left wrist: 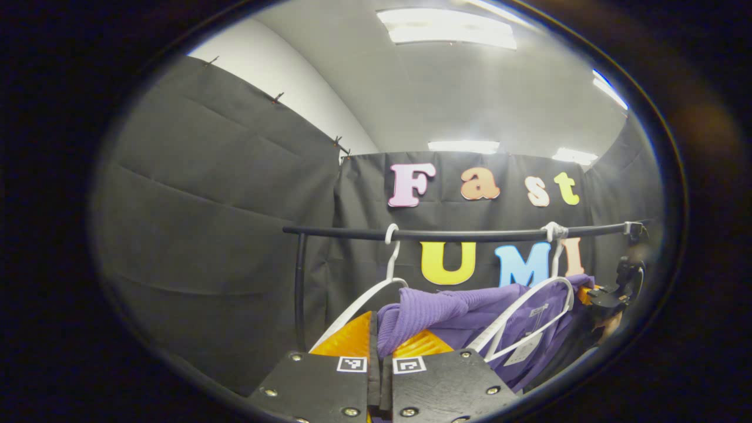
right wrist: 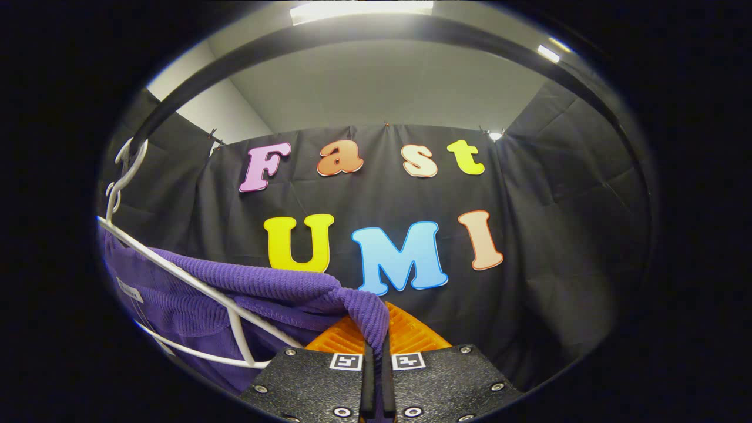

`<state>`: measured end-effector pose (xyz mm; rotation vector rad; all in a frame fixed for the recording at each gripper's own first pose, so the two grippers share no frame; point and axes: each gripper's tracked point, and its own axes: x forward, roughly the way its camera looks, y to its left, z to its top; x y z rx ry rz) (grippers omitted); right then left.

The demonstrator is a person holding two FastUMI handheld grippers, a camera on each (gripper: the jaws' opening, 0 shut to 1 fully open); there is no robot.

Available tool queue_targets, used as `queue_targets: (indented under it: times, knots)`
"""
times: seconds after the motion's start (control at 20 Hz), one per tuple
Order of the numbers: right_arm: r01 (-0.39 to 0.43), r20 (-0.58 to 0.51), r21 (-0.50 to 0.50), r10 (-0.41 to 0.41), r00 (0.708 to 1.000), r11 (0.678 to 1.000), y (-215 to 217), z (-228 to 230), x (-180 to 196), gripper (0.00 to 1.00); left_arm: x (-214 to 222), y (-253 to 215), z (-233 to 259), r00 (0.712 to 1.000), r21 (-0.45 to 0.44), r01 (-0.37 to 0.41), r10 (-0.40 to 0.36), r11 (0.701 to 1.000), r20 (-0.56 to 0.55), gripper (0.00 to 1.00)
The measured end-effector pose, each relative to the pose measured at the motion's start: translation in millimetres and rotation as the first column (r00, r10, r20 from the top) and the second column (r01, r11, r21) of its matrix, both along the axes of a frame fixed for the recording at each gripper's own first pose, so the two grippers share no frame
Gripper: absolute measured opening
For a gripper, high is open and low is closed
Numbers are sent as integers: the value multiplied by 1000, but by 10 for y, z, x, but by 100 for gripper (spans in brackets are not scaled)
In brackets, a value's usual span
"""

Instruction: Grasp the clothes on the hanger with both hands and then place them into the laundry hamper below.

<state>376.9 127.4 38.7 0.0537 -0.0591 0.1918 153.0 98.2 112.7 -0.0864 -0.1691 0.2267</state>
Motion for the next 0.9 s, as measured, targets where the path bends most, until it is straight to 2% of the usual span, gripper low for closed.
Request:
queue_targets:
  times: [0.15,0.2,0.25,0.3,0.55,0.6,0.65,0.7,0.75,0.8,0.85,0.9]
  knots:
    - [-28,-110,8,28,994,1000,45,-351,23,4,143,44,-254,998,-54,19,-22,998,-51,1]
    - [-31,-145,28,35,989,999,63,-476,14,4,150,42,-333,997,-81,28,-33,996,-66,1]
    - [-31,-170,47,39,985,998,56,-568,15,4,154,40,-397,996,-98,34,-41,995,-76,6]
    - [-27,-190,56,38,981,998,27,-647,6,4,159,33,-459,995,-105,37,-46,994,-86,1]
    - [-29,-255,49,41,966,998,-37,-971,-160,4,57,-23,-756,990,-70,34,-44,997,-134,1]
    - [-30,-264,44,40,964,999,-47,-1019,-230,4,37,-21,-787,989,-61,35,-44,998,-140,5]
    - [-31,-274,39,41,961,999,-55,-1068,-277,2,-15,-25,-835,988,-54,36,-44,998,-147,1]
    - [-33,-280,36,42,959,999,-75,-1113,-343,4,-37,-27,-872,988,-50,37,-45,998,-151,1]
    - [-35,-287,31,43,957,999,-92,-1148,-414,4,-81,-28,-903,987,-45,39,-46,998,-155,5]
    - [-35,-293,27,42,955,999,-108,-1191,-509,4,-142,-41,-937,986,-40,45,-51,998,-161,5]
    - [-37,-298,24,43,954,999,-131,-1224,-599,4,-240,-46,-961,985,-30,52,-56,998,-165,1]
    - [-39,-300,19,42,953,999,-154,-1234,-709,4,-294,-63,-981,984,-22,59,-62,998,-169,5]
